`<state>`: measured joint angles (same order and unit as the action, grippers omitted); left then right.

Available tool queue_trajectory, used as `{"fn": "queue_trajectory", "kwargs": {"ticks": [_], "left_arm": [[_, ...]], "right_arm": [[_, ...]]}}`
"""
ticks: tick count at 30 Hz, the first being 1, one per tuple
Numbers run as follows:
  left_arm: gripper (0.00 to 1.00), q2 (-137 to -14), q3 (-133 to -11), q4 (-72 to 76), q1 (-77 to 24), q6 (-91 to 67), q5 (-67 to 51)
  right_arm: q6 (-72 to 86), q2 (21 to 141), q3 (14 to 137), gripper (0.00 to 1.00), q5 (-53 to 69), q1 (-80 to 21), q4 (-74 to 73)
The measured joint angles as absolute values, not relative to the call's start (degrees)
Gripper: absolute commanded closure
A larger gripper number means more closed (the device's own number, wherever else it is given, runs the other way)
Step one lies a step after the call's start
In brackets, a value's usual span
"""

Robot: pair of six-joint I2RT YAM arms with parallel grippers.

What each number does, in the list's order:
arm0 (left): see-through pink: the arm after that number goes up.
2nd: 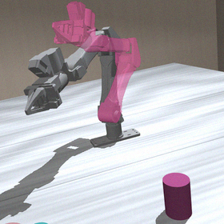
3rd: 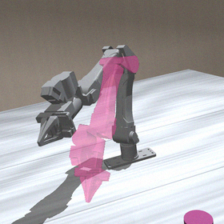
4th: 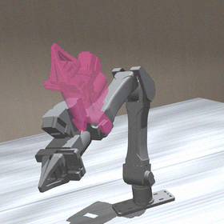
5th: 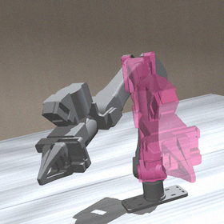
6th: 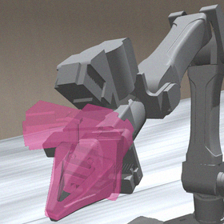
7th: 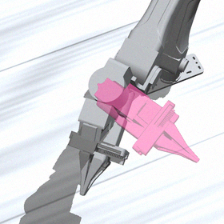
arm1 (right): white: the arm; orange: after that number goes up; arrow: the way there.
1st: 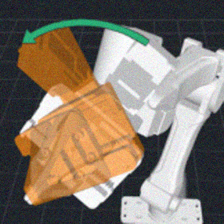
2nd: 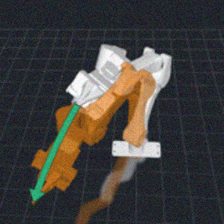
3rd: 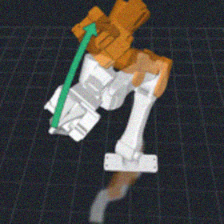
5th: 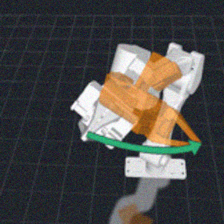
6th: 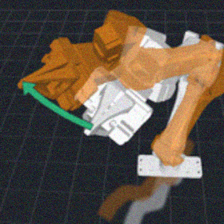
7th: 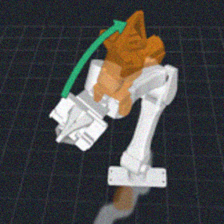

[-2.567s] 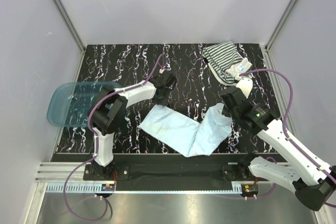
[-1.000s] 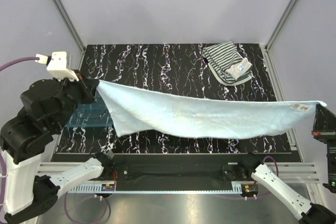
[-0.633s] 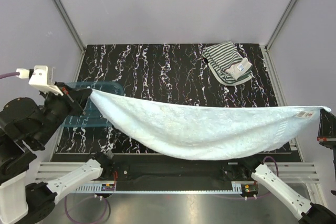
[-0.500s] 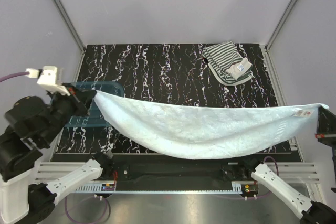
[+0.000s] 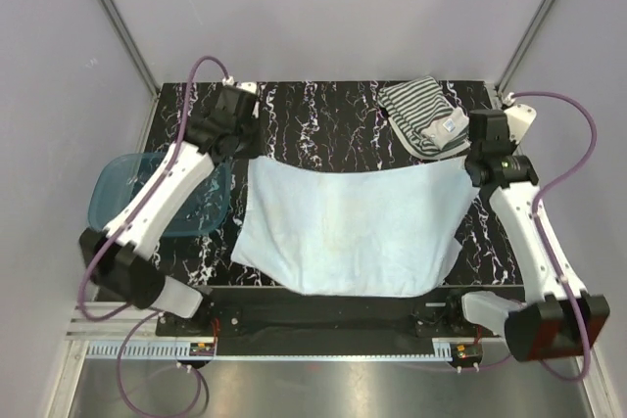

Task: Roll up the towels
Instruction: Flatten the towel

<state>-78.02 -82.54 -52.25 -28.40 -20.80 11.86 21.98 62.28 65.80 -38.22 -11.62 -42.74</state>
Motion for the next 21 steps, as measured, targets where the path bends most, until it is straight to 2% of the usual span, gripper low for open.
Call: {"fn": "queue_trajectory", "kwargs": {"ticks": [2,4,14,21], "left_arm": [[1.00,-84.99,-86.06,-50.78,-25.15,-20.84,10.92],[1.00,-91.26,-89.19,-49.50,-23.20,-20.82,10.85],[1.00,-120.64,-103.33,-46.81,-20.56,-21.50,8.23],[1.00,-127.37,-106.50,-47.66,-17.02,-22.41,8.43]], "right_arm": [[21.58,67.79,65.78,1.00,-35.18,-4.49,-38.24],[20.91,74.06,66.02,1.00,-33.01,-1.50,-34.68],[18.22,101.58,71.24,1.00,-25.71,-0.16,-24.32],[18.39,111.92,80.16,1.00,-26.83,4.75,-24.77]]}}
